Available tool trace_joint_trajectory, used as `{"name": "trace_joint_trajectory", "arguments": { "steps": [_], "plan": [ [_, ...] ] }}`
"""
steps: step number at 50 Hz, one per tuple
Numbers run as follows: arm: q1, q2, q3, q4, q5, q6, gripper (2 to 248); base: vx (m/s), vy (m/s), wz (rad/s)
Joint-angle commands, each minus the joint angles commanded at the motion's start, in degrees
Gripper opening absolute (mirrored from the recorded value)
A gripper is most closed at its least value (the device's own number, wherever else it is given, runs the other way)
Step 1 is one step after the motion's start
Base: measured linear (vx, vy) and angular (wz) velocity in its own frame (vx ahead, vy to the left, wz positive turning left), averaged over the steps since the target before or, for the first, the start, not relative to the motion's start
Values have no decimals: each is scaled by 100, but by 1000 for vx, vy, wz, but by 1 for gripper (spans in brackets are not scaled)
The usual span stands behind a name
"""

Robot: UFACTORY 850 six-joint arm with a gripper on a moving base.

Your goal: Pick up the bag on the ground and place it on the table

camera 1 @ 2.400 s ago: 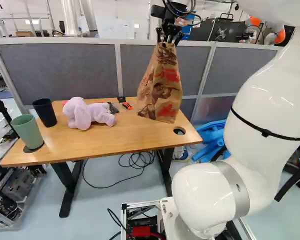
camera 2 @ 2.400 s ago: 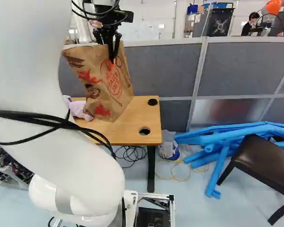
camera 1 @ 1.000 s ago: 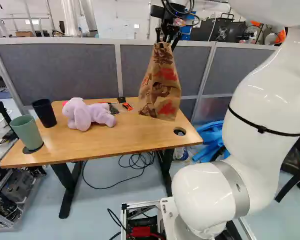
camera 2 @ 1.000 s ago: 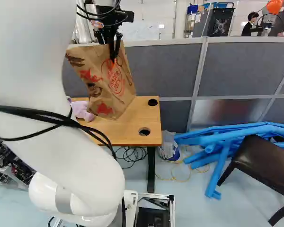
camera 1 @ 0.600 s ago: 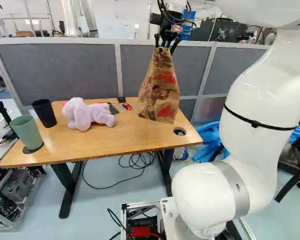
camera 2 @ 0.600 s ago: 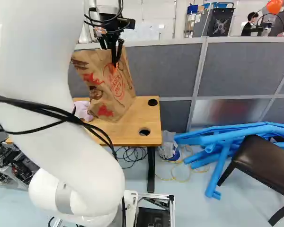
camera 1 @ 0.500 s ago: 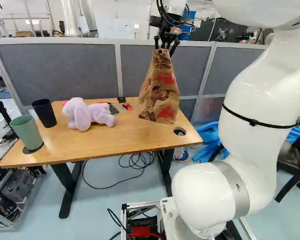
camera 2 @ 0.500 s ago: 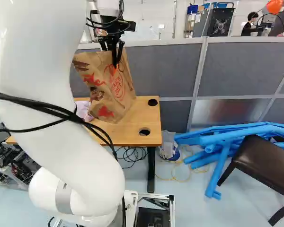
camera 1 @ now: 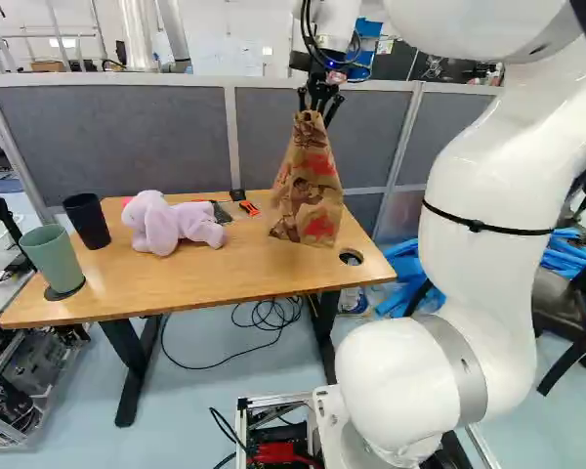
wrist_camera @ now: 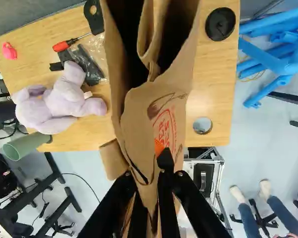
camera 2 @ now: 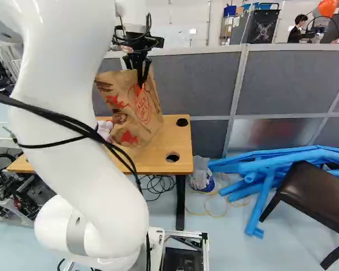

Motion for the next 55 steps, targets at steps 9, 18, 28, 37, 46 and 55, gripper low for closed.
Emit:
{"name": "trace_joint_trajectory", "arguments": {
  "steps": [9,18,28,37,46,55],
  "plan": [
    [-1,-150,1,32,187,0,21,0,0,0],
    [-2,-299,0,63,387,0,21,0,0,0],
    [-3,-459,0,99,638,0,21,0,0,0],
    [-4,-589,13,131,877,0,21,0,0,0],
    [-4,-712,30,163,1116,0,21,0,0,0],
    [-4,-835,43,194,1356,0,21,0,0,0]
  ]
}}
